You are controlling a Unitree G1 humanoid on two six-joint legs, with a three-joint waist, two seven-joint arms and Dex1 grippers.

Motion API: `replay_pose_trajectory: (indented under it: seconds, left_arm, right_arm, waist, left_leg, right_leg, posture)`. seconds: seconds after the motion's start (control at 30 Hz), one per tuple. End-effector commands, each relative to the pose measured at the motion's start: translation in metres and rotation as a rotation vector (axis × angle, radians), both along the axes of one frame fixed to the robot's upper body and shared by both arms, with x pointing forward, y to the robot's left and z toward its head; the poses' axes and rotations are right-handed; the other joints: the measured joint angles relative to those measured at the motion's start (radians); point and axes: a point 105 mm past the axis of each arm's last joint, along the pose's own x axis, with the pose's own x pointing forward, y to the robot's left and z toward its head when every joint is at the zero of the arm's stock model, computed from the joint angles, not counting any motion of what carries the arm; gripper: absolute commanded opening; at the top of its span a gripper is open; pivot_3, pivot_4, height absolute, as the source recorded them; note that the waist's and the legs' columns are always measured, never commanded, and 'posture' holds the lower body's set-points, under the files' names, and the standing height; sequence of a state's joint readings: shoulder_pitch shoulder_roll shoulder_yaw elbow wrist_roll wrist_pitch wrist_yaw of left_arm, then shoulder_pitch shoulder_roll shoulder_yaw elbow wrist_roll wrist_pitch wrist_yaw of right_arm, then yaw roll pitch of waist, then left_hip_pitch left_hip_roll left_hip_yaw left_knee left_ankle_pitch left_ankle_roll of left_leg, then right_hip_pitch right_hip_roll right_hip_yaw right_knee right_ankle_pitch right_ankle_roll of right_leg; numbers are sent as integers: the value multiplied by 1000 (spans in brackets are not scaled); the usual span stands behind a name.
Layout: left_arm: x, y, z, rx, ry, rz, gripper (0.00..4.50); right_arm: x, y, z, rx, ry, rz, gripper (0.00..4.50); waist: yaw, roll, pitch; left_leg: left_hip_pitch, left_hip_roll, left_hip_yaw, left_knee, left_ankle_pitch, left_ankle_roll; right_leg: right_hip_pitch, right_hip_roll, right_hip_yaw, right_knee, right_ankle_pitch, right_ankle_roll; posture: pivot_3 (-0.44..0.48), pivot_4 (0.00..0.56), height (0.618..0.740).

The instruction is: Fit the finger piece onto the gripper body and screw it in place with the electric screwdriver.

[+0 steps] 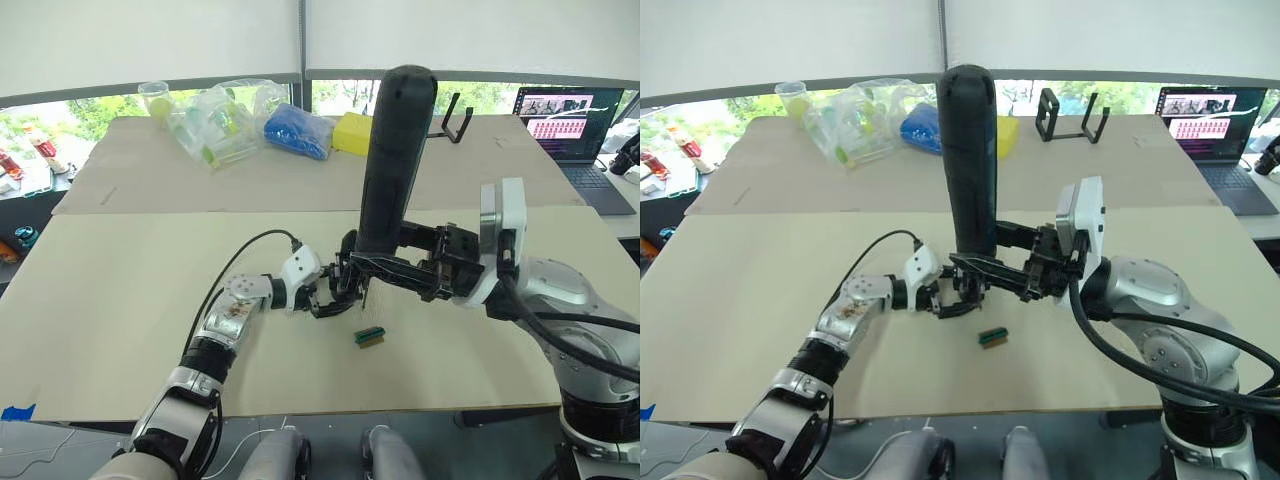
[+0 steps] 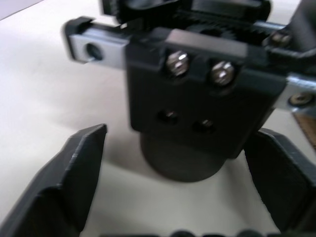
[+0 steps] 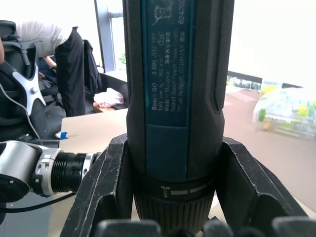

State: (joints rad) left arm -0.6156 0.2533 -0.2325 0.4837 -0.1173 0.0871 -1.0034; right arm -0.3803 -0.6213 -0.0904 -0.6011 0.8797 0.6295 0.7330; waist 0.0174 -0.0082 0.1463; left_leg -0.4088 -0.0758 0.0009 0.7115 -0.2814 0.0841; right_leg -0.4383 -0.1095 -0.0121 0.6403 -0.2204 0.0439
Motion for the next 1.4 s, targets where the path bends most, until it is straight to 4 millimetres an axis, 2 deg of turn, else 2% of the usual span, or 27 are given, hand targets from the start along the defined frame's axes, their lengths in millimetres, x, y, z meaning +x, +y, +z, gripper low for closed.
replay_pose_trajectory:
  seconds: [0.03,0.07,0.17,0.3,0.53,0.57,0.63,0.7,0.83,0.93,1.07,1.17,1.4]
  left_arm:
    - [-2,-8,15,-56,-21,-77,2714]
    - [-3,-10,18,-60,-22,-107,2292]
    - [-7,-10,26,-53,-43,-213,2272]
    - [-3,-6,27,19,-47,-309,2272]
    - [12,-1,14,144,-54,-296,2272]
    - [13,0,12,151,-51,-287,3072]
    - [13,3,9,162,-45,-284,3572]
    - [13,10,5,169,-40,-264,4486]
    - [12,21,6,145,-60,-186,4500]
    - [9,22,11,89,-69,-93,4500]
    - [-6,17,16,11,-71,-14,4500]
    - [-15,10,9,4,-75,40,4500]
    - [-22,-5,8,-46,-77,93,4500]
  right_arm:
    - [-13,0,14,28,-107,12,1913]
    - [-15,0,13,27,-107,10,1913]
    - [-19,-1,13,24,-108,11,1913]
    - [-27,0,15,19,-100,46,1913]
    - [-29,5,22,17,-97,69,1913]
    - [-29,6,23,17,-97,69,1913]
    - [-28,7,24,18,-95,69,1913]
    - [-27,7,25,18,-93,68,1913]
    - [-26,6,26,14,-89,72,1913]
    - [-22,4,28,41,-68,61,1913]
    - [-22,5,26,48,-54,70,1913]
    - [-21,7,25,53,-53,73,1913]
    - [-16,8,23,55,-53,72,1913]
  waist:
    - [0,0,0]
    - [1,0,0]
    - [1,0,0]
    - [1,-1,0]
    - [0,-1,0]
    - [1,-1,0]
    - [0,-1,0]
    - [0,-1,0]
    - [-5,-1,0]
    - [-6,-1,0]
    - [-3,-1,0]
    - [-2,-1,0]
    - [4,-1,0]
  left_leg:
    - [0,0,0,0,0,0]
    - [0,0,0,0,0,0]
    - [-1,0,0,0,0,0]
    - [-2,0,0,1,0,0]
    - [-2,0,0,1,0,1]
    - [-2,0,0,1,0,1]
    - [-2,0,0,1,0,1]
    - [-2,0,0,1,-1,1]
    - [-2,0,0,1,-1,1]
    - [-2,0,0,1,-1,1]
    - [-2,0,0,1,-1,1]
    - [-2,0,0,1,-1,1]
    - [-1,0,0,1,0,1]
  right_leg:
    - [0,0,0,0,0,0]
    - [0,0,0,0,0,0]
    - [0,0,0,0,0,0]
    - [-1,0,-1,-1,0,0]
    - [-1,1,-1,0,0,0]
    - [-1,1,-1,0,0,0]
    - [-1,0,-1,0,0,0]
    - [-1,0,-1,0,0,0]
    - [-1,0,0,0,0,0]
    - [-1,0,0,1,0,0]
    - [-1,-1,1,1,0,0]
    - [-1,-1,1,0,0,0]
    - [0,-1,2,0,0,0]
  posture:
    - [0,150,740]
    - [0,150,740]
    - [0,150,740]
    - [0,150,740]
    - [0,150,740]
    - [0,150,740]
    - [0,150,740]
    - [0,150,740]
    - [0,150,740]
    - [0,150,740]
    - [0,150,740]
    - [0,150,740]
    - [0,150,740]
